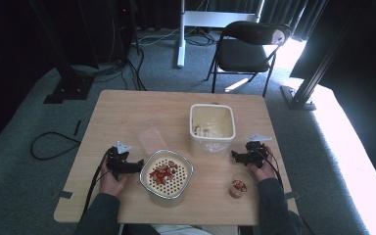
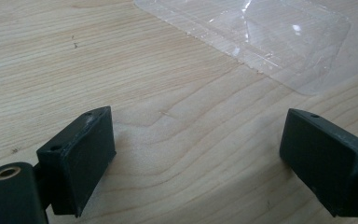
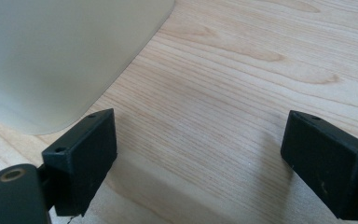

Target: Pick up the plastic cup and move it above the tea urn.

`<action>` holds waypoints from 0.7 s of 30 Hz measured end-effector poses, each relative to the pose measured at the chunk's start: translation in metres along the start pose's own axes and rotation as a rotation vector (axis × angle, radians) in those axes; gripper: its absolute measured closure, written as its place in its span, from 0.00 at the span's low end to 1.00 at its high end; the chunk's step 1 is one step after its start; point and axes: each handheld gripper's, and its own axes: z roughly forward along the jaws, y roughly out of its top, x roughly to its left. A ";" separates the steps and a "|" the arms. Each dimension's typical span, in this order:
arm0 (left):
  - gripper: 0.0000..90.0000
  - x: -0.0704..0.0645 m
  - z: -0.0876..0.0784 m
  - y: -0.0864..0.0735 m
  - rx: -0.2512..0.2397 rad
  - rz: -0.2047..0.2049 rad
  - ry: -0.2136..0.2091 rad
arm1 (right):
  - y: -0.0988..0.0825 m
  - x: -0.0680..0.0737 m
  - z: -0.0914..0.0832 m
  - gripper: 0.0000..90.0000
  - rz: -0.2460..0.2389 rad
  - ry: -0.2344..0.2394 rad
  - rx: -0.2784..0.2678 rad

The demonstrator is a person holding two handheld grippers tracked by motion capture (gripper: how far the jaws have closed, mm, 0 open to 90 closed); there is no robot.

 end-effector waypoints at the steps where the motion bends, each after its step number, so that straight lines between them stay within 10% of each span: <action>1: 0.12 -0.001 0.000 0.000 -0.002 -0.008 0.007 | 0.000 0.000 0.000 0.11 0.000 0.000 0.000; 8: 0.19 0.002 -0.003 -0.002 -0.014 -0.021 0.021 | 0.000 0.000 0.000 0.11 0.001 0.000 0.000; 15: 0.49 0.010 -0.006 -0.004 -0.049 -0.071 0.062 | -0.001 0.000 0.000 0.11 0.002 -0.003 0.000; 21: 0.50 0.011 -0.005 0.004 -0.004 -0.069 0.055 | -0.001 0.000 -0.001 0.11 0.004 -0.003 -0.001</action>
